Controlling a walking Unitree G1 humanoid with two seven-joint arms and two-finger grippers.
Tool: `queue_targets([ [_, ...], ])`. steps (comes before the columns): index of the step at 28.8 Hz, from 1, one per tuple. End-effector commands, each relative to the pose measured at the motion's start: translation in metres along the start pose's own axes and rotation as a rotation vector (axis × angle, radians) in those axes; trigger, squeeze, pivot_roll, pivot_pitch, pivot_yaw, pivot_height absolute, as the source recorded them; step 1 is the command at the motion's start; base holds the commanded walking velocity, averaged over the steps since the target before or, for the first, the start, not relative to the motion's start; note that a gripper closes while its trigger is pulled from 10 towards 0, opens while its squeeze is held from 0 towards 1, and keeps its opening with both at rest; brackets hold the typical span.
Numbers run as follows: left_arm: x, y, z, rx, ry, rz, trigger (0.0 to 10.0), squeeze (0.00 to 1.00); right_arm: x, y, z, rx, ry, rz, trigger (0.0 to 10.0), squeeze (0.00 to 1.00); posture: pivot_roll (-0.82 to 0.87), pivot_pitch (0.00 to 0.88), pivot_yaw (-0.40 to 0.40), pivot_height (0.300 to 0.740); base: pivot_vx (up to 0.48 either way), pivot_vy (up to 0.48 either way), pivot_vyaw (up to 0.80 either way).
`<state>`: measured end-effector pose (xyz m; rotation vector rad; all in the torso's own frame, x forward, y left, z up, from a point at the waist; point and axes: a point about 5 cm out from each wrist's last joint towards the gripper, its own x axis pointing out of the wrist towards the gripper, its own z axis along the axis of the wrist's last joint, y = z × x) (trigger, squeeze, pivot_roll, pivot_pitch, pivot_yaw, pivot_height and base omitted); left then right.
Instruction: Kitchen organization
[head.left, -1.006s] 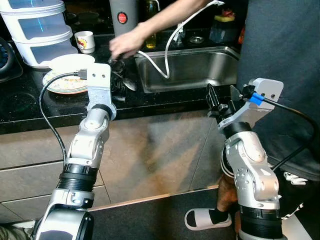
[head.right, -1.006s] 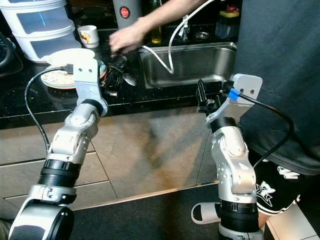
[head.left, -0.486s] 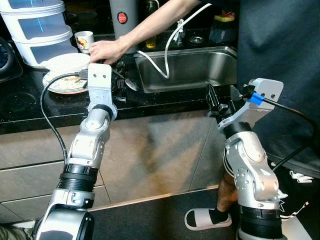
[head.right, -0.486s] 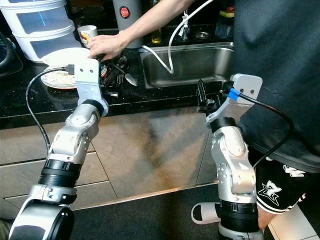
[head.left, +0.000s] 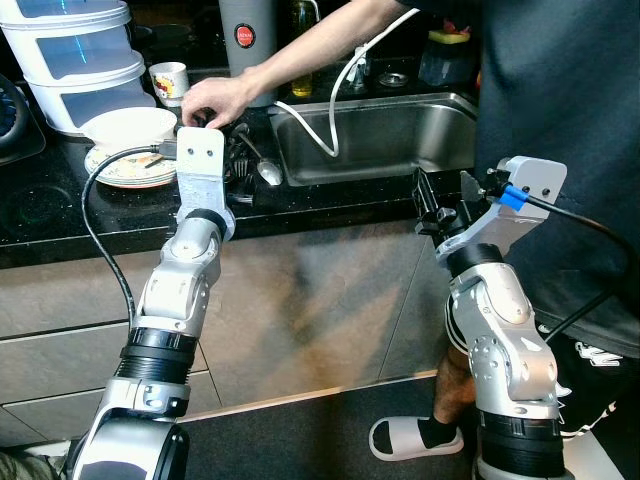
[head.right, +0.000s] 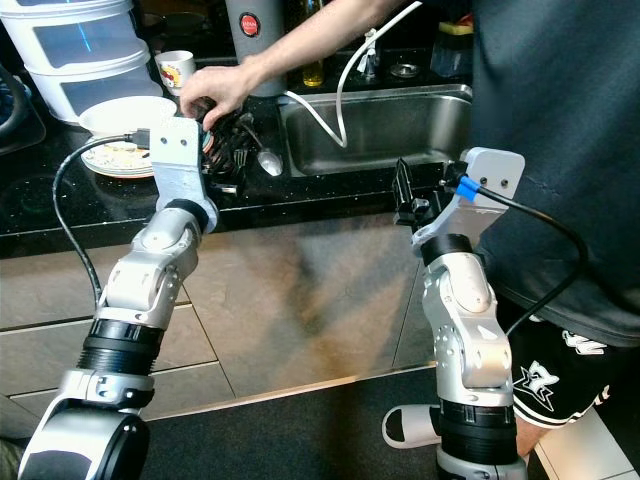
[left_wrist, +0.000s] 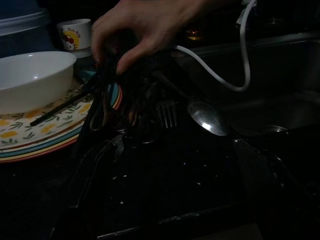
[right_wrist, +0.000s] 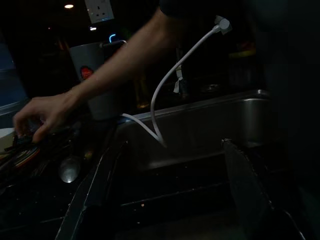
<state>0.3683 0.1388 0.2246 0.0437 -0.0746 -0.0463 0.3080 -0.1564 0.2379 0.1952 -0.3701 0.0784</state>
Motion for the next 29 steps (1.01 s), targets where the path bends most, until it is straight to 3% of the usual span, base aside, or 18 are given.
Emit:
queue_targets([
  [1,-0.001,-0.002,-0.003,0.009,0.01,-0.006,10.0,0.0,0.0,0.001,-0.001,0.003,0.002,-0.003,10.0,0.0,0.0,0.0,0.03,0.74,0.0,0.0,0.0],
  [23,-0.002,-0.003,0.005,0.0,-0.031,-0.018,10.0,0.0,0.003,0.003,-0.001,0.009,-0.007,0.001,10.0,0.0,0.04,0.0,0.027,0.74,0.0,0.0,0.0],
  [25,-0.011,-0.007,0.014,-0.034,-0.151,-0.081,10.0,0.0,-0.003,-0.006,-0.012,-0.062,0.035,-0.034,10.0,0.0,0.01,0.0,0.012,0.74,0.0,0.0,0.0],
  [27,-0.016,-0.009,0.016,-0.036,-0.191,-0.108,10.0,0.0,-0.007,-0.011,-0.017,-0.103,0.053,-0.054,10.0,0.0,0.01,0.0,0.012,0.74,0.0,0.0,0.0],
  [29,-0.031,-0.014,0.009,0.019,-0.214,-0.181,10.0,0.0,-0.018,-0.03,-0.027,-0.183,0.096,-0.147,10.0,0.0,-0.01,0.0,0.013,0.74,0.0,0.0,0.0],
])
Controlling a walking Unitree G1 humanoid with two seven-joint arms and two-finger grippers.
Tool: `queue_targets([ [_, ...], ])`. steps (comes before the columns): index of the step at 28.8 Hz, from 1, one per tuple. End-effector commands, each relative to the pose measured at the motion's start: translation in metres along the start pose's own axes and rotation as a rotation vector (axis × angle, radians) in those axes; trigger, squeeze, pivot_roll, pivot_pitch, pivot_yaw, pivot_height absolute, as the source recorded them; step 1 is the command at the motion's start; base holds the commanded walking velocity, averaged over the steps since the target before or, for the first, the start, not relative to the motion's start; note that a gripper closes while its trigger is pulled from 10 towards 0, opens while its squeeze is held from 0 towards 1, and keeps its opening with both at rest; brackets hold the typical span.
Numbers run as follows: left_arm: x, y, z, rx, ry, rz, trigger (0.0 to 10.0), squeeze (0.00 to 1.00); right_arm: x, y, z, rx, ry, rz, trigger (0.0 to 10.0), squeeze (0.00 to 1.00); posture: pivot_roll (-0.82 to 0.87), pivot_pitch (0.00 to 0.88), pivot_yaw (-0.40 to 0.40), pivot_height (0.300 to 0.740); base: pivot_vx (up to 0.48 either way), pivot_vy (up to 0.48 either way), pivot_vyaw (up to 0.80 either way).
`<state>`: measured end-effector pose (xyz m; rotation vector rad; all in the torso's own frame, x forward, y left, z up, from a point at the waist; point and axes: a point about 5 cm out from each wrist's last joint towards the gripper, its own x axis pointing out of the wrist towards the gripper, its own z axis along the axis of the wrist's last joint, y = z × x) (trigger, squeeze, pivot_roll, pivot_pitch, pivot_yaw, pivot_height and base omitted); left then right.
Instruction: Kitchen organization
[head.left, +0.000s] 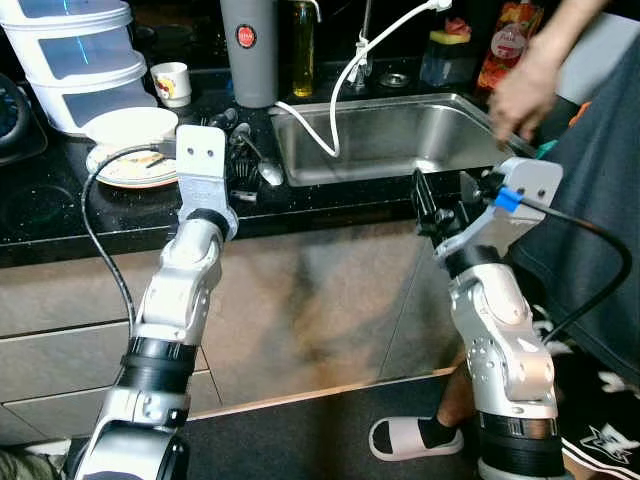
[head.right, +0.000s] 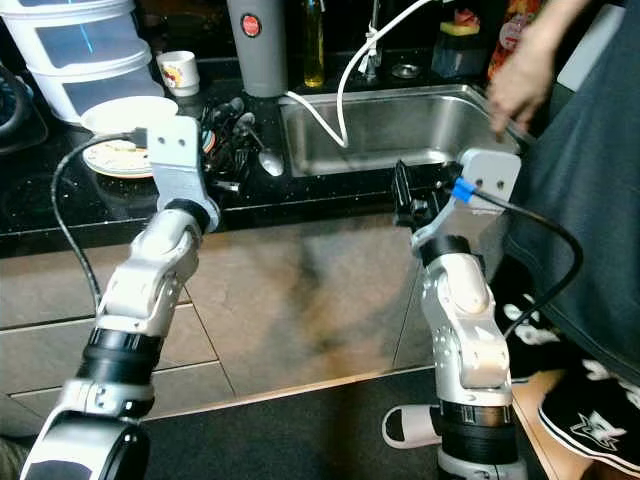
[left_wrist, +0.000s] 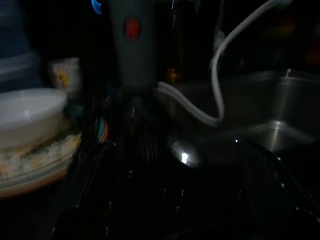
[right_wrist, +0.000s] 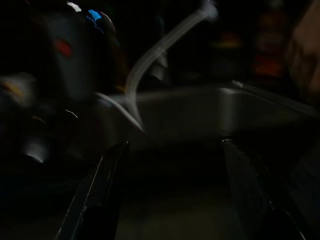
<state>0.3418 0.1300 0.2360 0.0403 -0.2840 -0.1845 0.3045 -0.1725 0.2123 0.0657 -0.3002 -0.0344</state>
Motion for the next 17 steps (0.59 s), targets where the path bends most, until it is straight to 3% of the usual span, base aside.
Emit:
queue_targets([
  [1,-0.014,-0.009,-0.008,0.02,0.013,-0.098,10.0,0.0,-0.007,-0.017,-0.012,-0.044,0.043,-0.094,10.0,0.0,-0.01,0.0,0.013,0.74,0.0,0.0,0.0],
  [5,-0.027,-0.018,-0.015,0.001,0.047,-0.171,10.0,0.0,-0.012,-0.027,-0.008,-0.049,0.028,-0.143,10.0,0.0,-0.02,0.0,0.025,0.74,0.0,0.0,0.0],
  [7,-0.021,-0.029,-0.011,-0.067,0.04,-0.193,10.0,0.0,-0.005,-0.025,0.003,-0.018,-0.019,-0.141,10.0,0.0,-0.02,0.0,0.029,0.74,0.0,0.0,0.0],
  [11,-0.018,-0.031,-0.008,-0.066,0.019,-0.196,10.0,0.0,-0.002,-0.024,0.008,-0.015,-0.039,-0.139,10.0,0.0,-0.03,0.0,0.029,0.74,0.0,0.0,0.0],
  [13,-0.011,-0.033,0.004,-0.093,-0.043,-0.191,10.0,0.0,0.001,-0.022,0.023,-0.016,-0.113,-0.138,10.0,0.0,-0.02,0.0,0.028,0.74,0.0,0.0,0.0],
  [17,-0.009,-0.028,0.012,-0.074,-0.077,-0.175,10.0,0.0,0.002,-0.024,0.039,-0.062,-0.183,-0.152,10.0,0.0,-0.02,0.0,0.03,0.74,0.0,0.0,0.0],
])
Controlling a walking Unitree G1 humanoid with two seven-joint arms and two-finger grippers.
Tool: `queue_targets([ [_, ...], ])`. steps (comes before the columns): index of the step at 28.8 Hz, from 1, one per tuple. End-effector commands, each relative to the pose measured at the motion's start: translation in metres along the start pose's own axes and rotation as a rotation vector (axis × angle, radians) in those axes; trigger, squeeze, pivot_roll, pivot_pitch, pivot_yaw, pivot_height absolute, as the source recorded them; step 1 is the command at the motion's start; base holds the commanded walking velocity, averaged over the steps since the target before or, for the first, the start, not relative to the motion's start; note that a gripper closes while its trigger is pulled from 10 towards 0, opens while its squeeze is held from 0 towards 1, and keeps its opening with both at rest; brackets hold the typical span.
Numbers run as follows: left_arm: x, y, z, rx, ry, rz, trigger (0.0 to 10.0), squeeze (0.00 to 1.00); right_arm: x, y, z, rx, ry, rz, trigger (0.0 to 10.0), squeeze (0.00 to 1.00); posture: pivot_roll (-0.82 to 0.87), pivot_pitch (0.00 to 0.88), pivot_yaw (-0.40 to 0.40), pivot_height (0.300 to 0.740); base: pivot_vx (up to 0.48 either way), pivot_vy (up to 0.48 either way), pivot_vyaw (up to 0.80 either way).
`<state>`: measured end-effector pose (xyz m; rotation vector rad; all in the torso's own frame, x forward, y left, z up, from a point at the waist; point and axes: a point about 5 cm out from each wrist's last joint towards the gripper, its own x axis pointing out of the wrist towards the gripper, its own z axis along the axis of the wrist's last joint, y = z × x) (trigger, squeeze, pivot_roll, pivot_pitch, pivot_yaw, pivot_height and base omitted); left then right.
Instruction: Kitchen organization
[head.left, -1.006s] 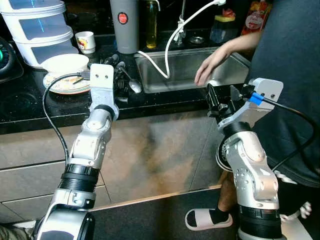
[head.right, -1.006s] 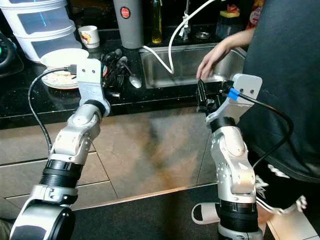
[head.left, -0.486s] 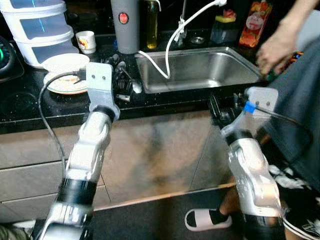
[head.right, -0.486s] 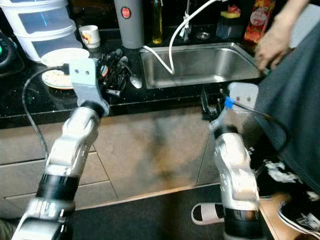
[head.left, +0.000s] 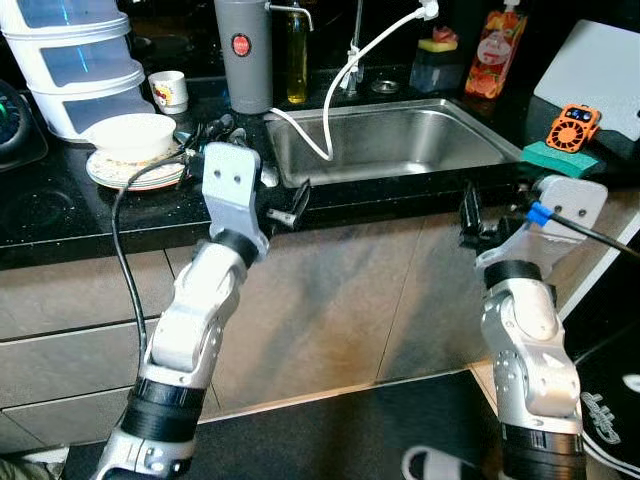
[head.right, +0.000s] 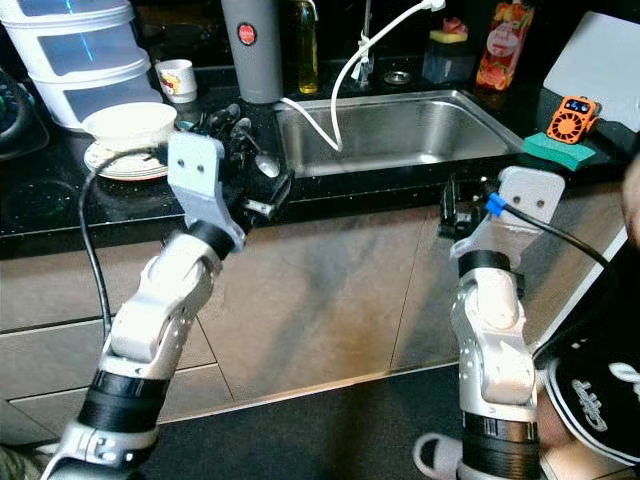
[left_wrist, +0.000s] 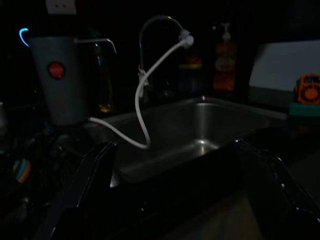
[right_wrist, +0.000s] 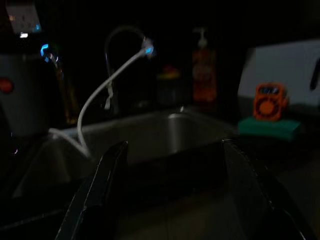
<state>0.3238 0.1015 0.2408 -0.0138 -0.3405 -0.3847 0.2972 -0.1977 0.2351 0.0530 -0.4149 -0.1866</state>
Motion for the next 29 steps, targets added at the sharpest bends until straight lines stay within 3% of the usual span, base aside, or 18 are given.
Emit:
queue_targets([
  [1,0.0009,0.003,0.0021,0.003,-0.01,0.013,10.0,0.0,0.0031,-0.0003,0.0128,-0.026,-0.064,-0.008,10.0,0.0,-0.02,0.0,0.03,0.74,0.0,0.0,0.0],
  [6,-0.0043,0.0097,0.0023,0.03,-0.001,0.023,10.0,0.0,0.0039,-0.0013,0.0191,-0.044,-0.091,-0.016,10.0,0.0,-0.02,0.0,0.031,0.74,0.0,0.0,0.0],
  [17,-0.0026,0.0084,0.005,0.034,-0.032,0.04,10.0,0.0,0.0031,0.0016,0.0179,-0.027,-0.086,-0.004,10.0,0.0,-0.02,0.0,0.031,0.74,0.0,0.0,0.0],
  [29,0.0003,0.0113,0.0077,0.075,-0.054,0.067,10.0,0.0,0.0034,0.0026,0.0156,-0.021,-0.079,-0.002,10.0,0.0,-0.02,0.0,0.032,0.74,0.343,0.0,0.0],
])
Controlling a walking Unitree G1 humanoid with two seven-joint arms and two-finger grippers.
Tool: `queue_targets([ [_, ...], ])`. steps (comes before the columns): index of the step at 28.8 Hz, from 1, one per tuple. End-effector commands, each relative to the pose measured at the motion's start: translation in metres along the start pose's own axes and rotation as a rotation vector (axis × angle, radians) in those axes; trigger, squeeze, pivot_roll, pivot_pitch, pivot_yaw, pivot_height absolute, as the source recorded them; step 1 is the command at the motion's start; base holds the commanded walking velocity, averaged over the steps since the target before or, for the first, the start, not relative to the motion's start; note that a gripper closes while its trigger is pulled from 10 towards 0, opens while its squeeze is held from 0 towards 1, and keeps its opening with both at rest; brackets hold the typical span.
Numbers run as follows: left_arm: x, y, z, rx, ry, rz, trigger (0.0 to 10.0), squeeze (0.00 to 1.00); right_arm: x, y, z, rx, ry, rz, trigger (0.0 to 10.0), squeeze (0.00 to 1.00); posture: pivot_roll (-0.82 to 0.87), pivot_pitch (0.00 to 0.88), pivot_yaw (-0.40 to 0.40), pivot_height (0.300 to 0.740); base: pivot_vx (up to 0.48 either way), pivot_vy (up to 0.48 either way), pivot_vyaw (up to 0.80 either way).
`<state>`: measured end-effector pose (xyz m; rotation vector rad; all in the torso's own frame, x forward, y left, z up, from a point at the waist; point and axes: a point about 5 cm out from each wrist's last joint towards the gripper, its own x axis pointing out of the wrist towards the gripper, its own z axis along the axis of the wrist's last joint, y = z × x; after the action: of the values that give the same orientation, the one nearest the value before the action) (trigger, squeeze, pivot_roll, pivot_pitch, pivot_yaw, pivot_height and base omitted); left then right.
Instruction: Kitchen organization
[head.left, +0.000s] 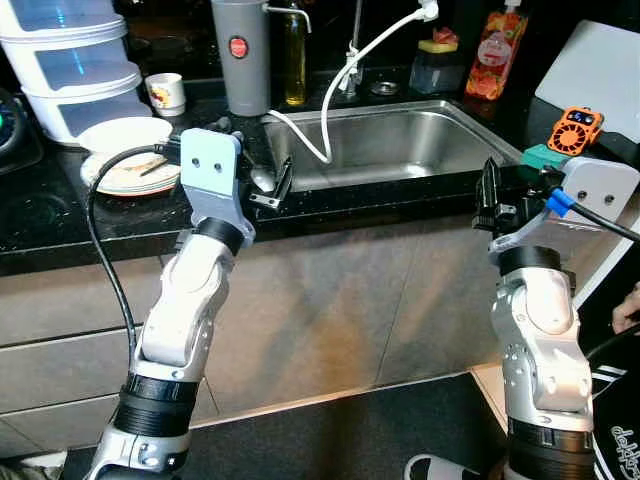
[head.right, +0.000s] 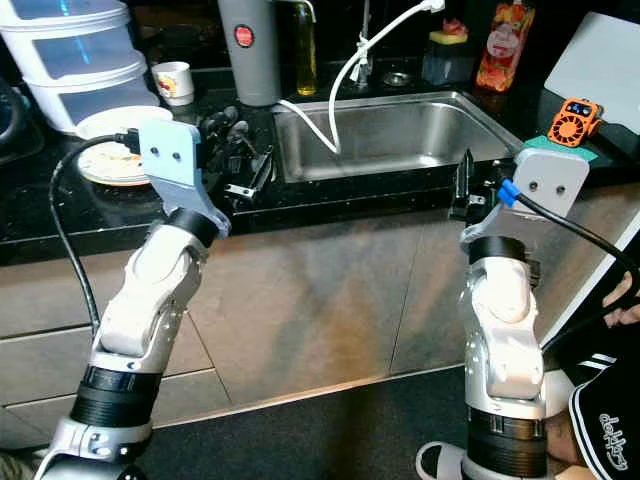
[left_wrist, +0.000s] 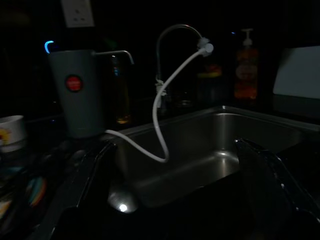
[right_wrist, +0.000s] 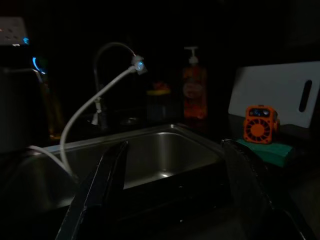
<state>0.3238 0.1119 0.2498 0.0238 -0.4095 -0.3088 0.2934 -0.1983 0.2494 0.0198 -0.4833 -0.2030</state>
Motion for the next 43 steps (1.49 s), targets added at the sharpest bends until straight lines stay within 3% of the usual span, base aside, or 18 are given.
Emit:
queue_targets([
  [1,0.0013,0.0005,-0.0017,0.019,0.002,-0.003,10.0,0.0,0.0012,0.0027,0.0007,0.009,-0.007,0.007,10.0,0.0,-0.02,0.0,0.031,0.74,0.36,0.0,0.0],
  [43,0.0026,-0.0032,-0.0015,0.043,0.001,-0.026,10.0,0.0,0.0012,0.0051,-0.0027,0.02,0.002,0.014,10.0,0.0,-0.01,0.0,0.033,0.74,0.319,0.0,0.0],
])
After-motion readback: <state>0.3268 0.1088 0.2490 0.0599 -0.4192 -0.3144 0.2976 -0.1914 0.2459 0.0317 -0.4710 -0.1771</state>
